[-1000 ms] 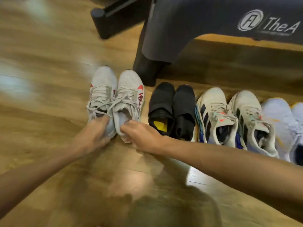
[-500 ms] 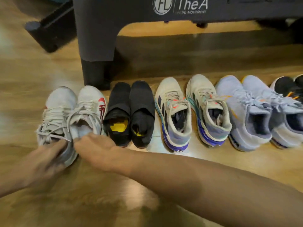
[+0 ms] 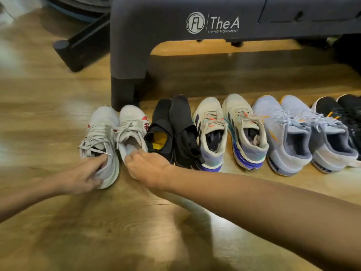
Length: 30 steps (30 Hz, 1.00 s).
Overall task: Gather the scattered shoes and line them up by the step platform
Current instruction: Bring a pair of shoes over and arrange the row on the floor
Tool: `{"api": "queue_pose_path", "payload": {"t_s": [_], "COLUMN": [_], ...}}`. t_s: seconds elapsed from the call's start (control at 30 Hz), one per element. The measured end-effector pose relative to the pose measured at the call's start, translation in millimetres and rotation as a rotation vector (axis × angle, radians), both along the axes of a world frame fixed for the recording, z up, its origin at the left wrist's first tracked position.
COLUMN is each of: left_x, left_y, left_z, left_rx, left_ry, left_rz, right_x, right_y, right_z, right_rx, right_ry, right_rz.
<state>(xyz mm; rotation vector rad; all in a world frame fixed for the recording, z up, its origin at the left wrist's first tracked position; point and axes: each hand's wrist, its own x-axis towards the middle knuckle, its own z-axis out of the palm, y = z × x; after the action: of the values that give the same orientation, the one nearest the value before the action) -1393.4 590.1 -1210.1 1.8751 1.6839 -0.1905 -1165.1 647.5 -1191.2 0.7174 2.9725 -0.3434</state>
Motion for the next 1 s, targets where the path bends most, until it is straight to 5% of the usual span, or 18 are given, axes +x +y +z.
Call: {"api": "queue_pose_path", "payload": {"t_s": [0.13,0.2,0.3,0.37,0.43,0.53,0.67,1.0], "left_x": [5,25,68,101,128,146,146,164], "left_y": [29,38,44,45,49,65,76,84], "left_z": [24,45,63,63,54,28,4,-5], "left_rx": [-0.189,-0.186,0.232,0.497,0.584,0.493,0.402,0.352], "left_ry": [0.266,0.487,0.508,0.253,0.212,0.4,0.468,0.483], "left_rz": [0.018,-0.012,-0.069,-0.145,-0.314,-0.475,-0.516,-0.522], "right_x": [22,36,71,97,119,132,123,82], "right_y": [7,10,17,22,26,32,32,39], "right_z": [23,28,25,19,10,2,-6,-26], "right_rx": [0.138,0.235,0.215,0.149,0.016,-0.137,0.145,0.161], "right_ry": [0.191,0.348,0.432,0.388,0.271,0.062,-0.179,-0.251], "right_rz": [0.153,0.058,-0.304,-0.478,-0.542,-0.527,-0.326,-0.219]}}
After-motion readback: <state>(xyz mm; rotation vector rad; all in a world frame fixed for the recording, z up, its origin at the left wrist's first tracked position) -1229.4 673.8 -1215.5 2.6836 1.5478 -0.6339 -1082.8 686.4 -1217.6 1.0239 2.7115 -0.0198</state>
